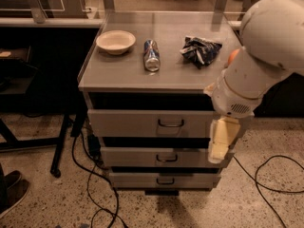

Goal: Open top drawer

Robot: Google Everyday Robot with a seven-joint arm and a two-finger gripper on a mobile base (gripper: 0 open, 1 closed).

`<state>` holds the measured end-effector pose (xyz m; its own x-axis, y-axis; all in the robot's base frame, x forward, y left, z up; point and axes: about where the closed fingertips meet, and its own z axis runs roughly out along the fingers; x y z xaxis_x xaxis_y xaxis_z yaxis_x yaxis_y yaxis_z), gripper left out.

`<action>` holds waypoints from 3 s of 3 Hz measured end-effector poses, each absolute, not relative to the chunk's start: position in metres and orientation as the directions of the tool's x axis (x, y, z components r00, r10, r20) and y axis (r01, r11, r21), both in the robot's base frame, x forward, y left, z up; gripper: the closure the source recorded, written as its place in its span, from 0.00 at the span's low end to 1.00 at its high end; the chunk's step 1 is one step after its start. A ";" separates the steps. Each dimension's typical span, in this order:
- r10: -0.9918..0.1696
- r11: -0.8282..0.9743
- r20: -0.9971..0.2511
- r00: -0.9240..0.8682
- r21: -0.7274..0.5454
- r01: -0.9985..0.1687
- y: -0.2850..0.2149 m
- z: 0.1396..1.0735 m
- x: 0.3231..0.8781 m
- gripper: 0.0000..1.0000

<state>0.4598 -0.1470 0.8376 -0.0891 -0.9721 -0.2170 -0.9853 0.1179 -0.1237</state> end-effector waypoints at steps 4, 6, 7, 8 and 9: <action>-0.982 0.076 -0.177 -0.066 -0.053 -0.996 -0.130 0.760 0.483 0.00; -0.980 0.011 -0.201 -0.005 -0.032 -0.999 -0.107 0.735 0.479 0.00; -0.976 -0.036 -0.216 0.037 -0.012 -0.999 -0.083 0.720 0.487 0.00; -0.975 -0.068 -0.211 0.066 0.003 -0.998 -0.064 0.704 0.502 0.00; -0.978 -0.071 -0.200 0.065 0.020 -0.997 -0.061 0.691 0.509 0.00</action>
Offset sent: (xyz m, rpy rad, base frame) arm 0.0262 0.0195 -0.0838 -0.0092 0.0832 0.0469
